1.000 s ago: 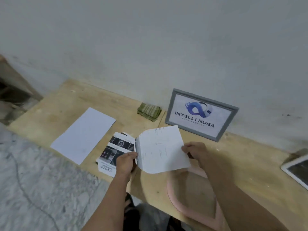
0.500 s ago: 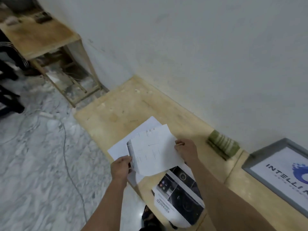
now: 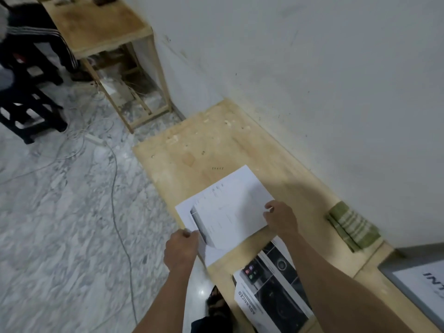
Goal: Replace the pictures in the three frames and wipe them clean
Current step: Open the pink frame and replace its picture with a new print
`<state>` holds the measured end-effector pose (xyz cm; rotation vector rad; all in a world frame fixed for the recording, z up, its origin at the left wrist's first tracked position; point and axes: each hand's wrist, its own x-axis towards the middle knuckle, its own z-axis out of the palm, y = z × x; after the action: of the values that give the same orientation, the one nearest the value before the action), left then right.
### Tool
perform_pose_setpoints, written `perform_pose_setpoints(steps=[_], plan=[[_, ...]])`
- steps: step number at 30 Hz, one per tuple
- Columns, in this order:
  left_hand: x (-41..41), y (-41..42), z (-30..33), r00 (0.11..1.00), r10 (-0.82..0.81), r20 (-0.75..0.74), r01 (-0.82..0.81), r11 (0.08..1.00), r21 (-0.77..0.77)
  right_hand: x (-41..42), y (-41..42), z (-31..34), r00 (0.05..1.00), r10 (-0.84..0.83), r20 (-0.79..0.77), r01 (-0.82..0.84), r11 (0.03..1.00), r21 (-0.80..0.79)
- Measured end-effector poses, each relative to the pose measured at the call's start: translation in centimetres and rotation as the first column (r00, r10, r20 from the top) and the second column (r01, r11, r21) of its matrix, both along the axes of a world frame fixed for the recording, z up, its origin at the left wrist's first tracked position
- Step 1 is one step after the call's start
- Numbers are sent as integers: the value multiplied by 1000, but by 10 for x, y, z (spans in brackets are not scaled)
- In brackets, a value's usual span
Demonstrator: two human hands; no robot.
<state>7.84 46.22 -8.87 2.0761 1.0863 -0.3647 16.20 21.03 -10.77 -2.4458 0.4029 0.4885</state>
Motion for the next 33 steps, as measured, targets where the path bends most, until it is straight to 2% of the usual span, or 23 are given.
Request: perform_pose_setpoints(steps=[6,11,16,19,21,26,29,31,33], plan=[[-66,-50,3,994,-71,-77,62,991,-120,-70,-56,-2,995,75,-69,-84,986,-141],[-123,-94,-2,983,-56,-177,28,987,-159,-126,-94,-4,992,61,-106,-75,989,-131],[-154,-118,-30,988,16,-156,-55,966,-251,-166,-101,-14,980,71,-186,-94,988,-121],[-161,-123,-22,987,140,-79,-157,948,-277,-181,-103,-11,986,-28,-164,21,999,-48],[-166,-122,-14,967,251,-47,-251,901,-352,-189,-106,-7,984,-120,-129,125,992,31],[-175,-117,1,947,318,30,-268,841,-470,-210,-119,12,971,-203,-129,227,951,209],[-175,-121,10,952,302,58,-233,830,-507,-228,-134,25,958,-253,-132,283,907,312],[-175,-127,12,967,239,83,-164,843,-513,-247,-148,31,943,-301,-143,333,875,351],[-176,-141,14,982,145,123,-62,858,-510,-271,-165,35,893,-409,-189,451,800,397]])
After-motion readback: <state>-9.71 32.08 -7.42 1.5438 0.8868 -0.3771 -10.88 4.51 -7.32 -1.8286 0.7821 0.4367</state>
